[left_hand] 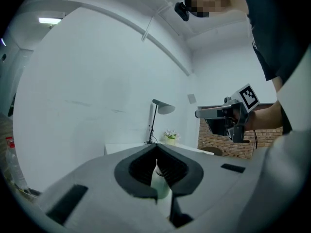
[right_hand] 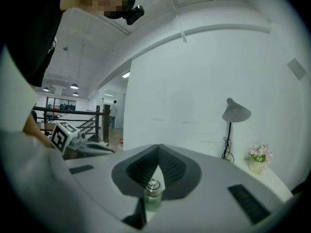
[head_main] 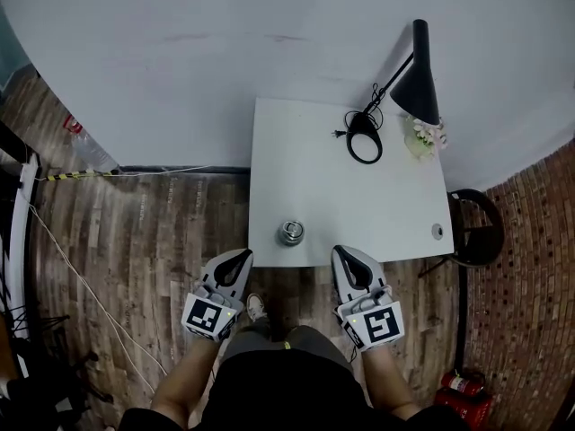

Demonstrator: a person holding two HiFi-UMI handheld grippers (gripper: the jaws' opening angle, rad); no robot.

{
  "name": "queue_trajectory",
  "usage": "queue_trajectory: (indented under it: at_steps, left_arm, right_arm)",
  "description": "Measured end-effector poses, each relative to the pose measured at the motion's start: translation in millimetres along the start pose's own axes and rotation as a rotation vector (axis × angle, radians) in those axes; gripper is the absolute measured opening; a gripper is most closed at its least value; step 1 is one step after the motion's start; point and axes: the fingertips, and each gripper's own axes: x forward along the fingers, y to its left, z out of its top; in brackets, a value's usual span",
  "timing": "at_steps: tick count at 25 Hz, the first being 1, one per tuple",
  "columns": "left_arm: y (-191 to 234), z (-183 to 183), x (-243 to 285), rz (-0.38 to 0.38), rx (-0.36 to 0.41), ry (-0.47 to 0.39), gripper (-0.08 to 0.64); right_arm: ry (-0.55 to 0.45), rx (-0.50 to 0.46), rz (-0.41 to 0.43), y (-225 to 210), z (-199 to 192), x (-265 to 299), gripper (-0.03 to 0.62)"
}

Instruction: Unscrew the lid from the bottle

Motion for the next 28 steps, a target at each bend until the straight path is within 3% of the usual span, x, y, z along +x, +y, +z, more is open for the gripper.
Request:
queue_trajectory:
  at_steps: [9,19,23,28]
  left_arm:
    - [-4.9,-21.3,37.3,-0.059,0.0,0.014,0.022]
    - [-15.3,-44.8,62.6,-0.078,-0.03,0.109,0.026]
    - [-22.0,-70.1,75.0,-0.119,-0.043,0.162,0.148]
    - [-30.4,-106.0,90.3,-0.165,-0.069,0.225,0.242]
  right_arm:
    - [0.005,0.0,-0.006,-19.5,-5.9,20.1,0.014]
    - [0.066,0.001,0.088,-34.1,-39.2,40.7,0.014]
    - [0.106,-0.008,0.128,-28.9,-53.4,55.5,0.027]
    - [0.16,0.065,0.214,-9.6,-81.6,69.1,0.144]
